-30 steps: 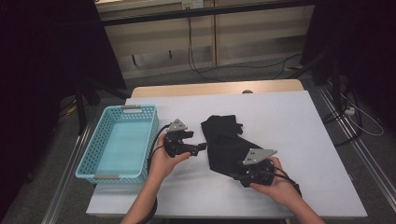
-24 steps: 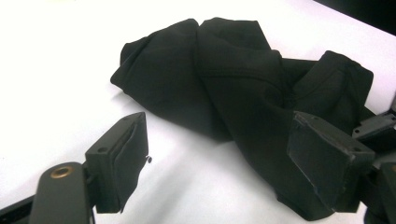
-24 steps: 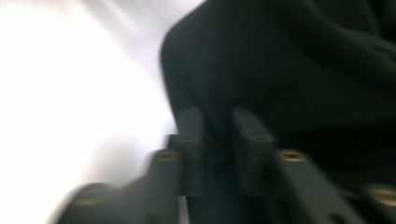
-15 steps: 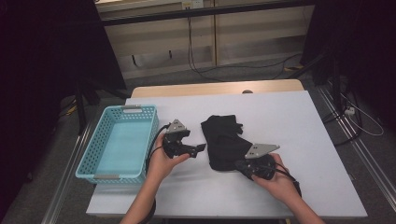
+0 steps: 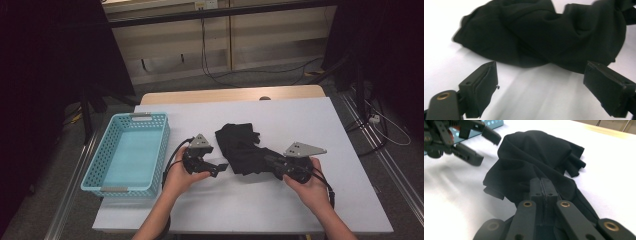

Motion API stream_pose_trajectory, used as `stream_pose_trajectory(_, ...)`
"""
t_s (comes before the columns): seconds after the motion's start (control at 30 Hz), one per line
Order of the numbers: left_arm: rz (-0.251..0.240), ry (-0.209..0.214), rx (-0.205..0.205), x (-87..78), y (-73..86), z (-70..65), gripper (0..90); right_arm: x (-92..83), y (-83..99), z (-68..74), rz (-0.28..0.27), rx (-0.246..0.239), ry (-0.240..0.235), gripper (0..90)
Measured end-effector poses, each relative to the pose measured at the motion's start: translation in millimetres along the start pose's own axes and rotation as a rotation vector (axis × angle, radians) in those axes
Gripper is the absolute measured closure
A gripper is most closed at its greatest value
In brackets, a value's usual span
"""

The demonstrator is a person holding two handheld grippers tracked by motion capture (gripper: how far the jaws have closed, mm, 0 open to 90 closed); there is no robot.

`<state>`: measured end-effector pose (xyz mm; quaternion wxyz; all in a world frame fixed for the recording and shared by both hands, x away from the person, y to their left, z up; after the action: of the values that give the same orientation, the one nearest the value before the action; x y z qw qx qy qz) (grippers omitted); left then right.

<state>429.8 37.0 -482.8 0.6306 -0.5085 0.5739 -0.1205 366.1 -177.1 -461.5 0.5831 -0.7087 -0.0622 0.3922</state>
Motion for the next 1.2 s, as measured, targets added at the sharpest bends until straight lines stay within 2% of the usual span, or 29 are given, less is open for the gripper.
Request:
stream_pose_trajectory(0.17,-0.018,0.018,0.009,4.4,-2.3,-5.8,13.9,0.0,-0.1,-3.3,-0.007,0.011,0.021,89.4)
stream_pose_trajectory(0.47,-0.003,0.07,0.028,18.0,0.4,-23.1,16.3,1.6,0.5,-7.8,-0.009,0.03,0.045,89.4)
stream_pose_trajectory(0.57,0.006,0.065,0.04,24.0,1.5,-27.1,17.1,1.8,0.4,-8.5,-0.01,0.03,0.052,89.4)
stream_pose_trajectory(0.77,0.018,0.02,0.064,33.8,3.2,-31.6,21.0,1.1,0.3,-9.8,-0.014,0.03,0.062,89.4)
stream_pose_trajectory(0.87,0.022,-0.006,0.068,36.1,2.9,-30.4,26.6,0.3,0.0,-9.9,-0.023,0.022,0.06,89.3)
stream_pose_trajectory(0.93,0.019,-0.015,0.057,35.5,2.6,-29.3,35.1,-0.5,0.1,-9.9,-0.025,0.016,0.057,89.3)
stream_pose_trajectory(1.03,0.003,-0.034,0.065,32.3,-0.9,-26.4,46.0,-1.6,0.2,-9.6,-0.028,0.016,0.051,89.3)
stream_pose_trajectory(1.1,0.001,-0.018,0.061,29.6,-3.5,-25.4,58.2,-1.8,0.4,-9.7,-0.028,0.015,0.053,89.3)
stream_pose_trajectory(1.17,0.005,-0.005,0.066,28.0,-5.0,-25.1,66.6,-1.4,0.5,-9.0,-0.027,0.001,0.053,89.3)
stream_pose_trajectory(1.2,0.008,0.004,0.055,27.0,-5.6,-25.1,71.3,-0.8,0.5,-8.7,-0.026,-0.003,0.054,89.3)
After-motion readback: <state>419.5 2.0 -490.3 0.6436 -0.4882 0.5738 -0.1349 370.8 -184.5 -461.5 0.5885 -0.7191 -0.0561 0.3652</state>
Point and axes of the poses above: each handheld gripper's, and its own axes: x roughly forward along the jaws, y roughly out of its underside, z roughly to its left, the point moved 7 cm from there along x, roughly forward along the jaws, and after that the axes turned 5 degrees about -x, right-handed, at the moved point
